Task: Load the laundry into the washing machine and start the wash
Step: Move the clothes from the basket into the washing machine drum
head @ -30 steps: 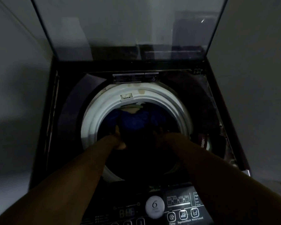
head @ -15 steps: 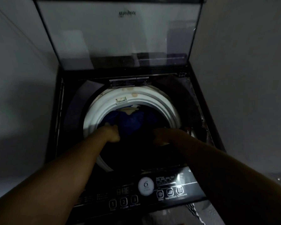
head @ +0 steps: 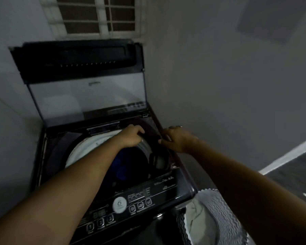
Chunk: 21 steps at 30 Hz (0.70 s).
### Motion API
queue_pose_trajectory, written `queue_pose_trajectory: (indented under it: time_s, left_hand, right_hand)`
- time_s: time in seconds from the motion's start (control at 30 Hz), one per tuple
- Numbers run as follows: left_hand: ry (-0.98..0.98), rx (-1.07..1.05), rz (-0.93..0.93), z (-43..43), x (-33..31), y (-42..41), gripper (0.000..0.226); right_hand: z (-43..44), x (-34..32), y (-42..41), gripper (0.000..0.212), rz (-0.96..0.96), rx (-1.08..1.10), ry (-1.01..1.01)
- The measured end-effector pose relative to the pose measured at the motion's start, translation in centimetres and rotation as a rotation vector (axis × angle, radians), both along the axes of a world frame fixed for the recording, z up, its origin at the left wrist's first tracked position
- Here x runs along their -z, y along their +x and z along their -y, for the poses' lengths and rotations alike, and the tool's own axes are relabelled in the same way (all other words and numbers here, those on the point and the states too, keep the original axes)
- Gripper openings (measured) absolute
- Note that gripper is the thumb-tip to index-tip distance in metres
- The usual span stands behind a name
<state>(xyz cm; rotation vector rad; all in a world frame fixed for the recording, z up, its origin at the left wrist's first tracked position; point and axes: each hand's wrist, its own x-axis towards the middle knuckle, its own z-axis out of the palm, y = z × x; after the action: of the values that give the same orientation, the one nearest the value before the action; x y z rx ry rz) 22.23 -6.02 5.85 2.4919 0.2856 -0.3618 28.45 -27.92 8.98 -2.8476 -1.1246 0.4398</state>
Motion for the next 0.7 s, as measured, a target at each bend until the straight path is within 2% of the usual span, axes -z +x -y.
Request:
queue_pose_trajectory:
  time_s: [0.13, 0.3, 0.53, 0.7]
  left_hand:
    - [-0.054, 0.11, 0.077, 7.3, -2.2, 2.7, 0.045]
    - [-0.084, 0.209, 0.127, 17.3, -2.5, 5.1, 0.043]
    - [-0.137, 0.279, 0.065, 30.2, 2.0, 6.8, 0.042]
    - [-0.179, 0.261, -0.041, 35.9, 7.5, 6.8, 0.038]
  right_hand:
    - [8.1, -2.0, 1.0, 0.062, 0.03, 0.142, -0.028]
    - [19.4, -1.3, 1.5, 0.062, 0.008, 0.296, -0.084]
    - [33.1, 2.9, 1.2, 0.06, -0.07, 0.396, -0.116]
    - [39.2, 8.0, 1.0, 0.058, -0.193, 0.426, -0.13]
